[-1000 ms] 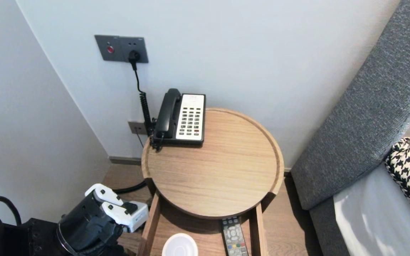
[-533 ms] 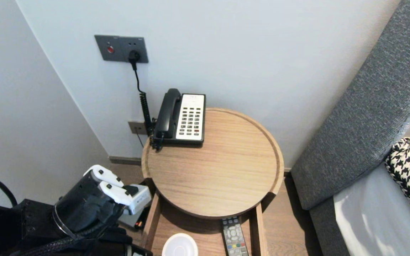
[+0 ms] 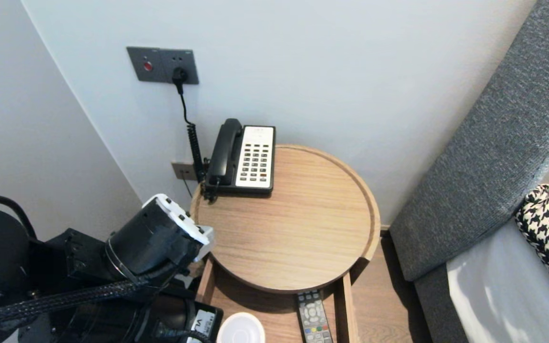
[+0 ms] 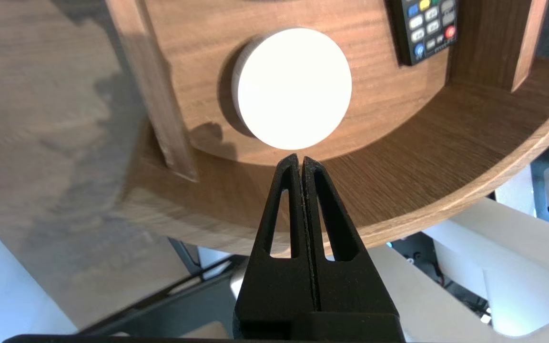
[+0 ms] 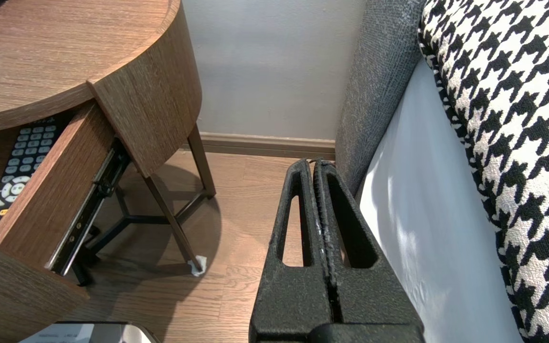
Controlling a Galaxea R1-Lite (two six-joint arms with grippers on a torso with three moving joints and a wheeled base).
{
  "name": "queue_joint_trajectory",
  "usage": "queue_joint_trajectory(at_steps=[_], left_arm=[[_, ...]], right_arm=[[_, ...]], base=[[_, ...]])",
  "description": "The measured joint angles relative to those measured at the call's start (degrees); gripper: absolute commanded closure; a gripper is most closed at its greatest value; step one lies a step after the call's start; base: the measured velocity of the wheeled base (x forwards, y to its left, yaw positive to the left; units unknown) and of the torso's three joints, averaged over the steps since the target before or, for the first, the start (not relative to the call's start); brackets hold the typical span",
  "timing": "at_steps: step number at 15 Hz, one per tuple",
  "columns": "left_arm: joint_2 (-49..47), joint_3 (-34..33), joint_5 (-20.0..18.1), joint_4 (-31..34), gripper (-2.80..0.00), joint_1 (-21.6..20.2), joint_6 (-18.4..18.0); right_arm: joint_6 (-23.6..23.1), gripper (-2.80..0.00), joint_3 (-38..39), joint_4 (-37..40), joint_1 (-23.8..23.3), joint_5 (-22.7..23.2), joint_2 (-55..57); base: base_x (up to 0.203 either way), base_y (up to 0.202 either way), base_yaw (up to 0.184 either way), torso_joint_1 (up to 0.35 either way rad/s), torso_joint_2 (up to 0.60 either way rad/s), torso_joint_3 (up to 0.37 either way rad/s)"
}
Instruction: Open the nightstand drawer
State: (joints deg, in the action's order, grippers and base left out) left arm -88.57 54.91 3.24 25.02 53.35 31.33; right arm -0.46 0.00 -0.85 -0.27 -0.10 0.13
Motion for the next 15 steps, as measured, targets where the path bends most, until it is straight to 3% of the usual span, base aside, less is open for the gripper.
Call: queue_joint_trajectory(at_steps=[5, 15], left_arm=[[-2.9, -3.3, -0.1, -0.2, 0.0, 6.4, 2.3], [-5.0, -10.2, 0.1, -6.4, 0.0, 10.7, 3.1]], right_arm=[[0.0, 0.0, 0.0, 0.0, 0.0, 0.0, 0.0], [0.0, 0.0, 0.0, 0.0, 0.0, 0.0, 0.0]], base=[[0.0, 0.0, 0.0, 0.0, 0.0, 0.0], [0.0, 0.0, 0.0, 0.0, 0.0, 0.0]])
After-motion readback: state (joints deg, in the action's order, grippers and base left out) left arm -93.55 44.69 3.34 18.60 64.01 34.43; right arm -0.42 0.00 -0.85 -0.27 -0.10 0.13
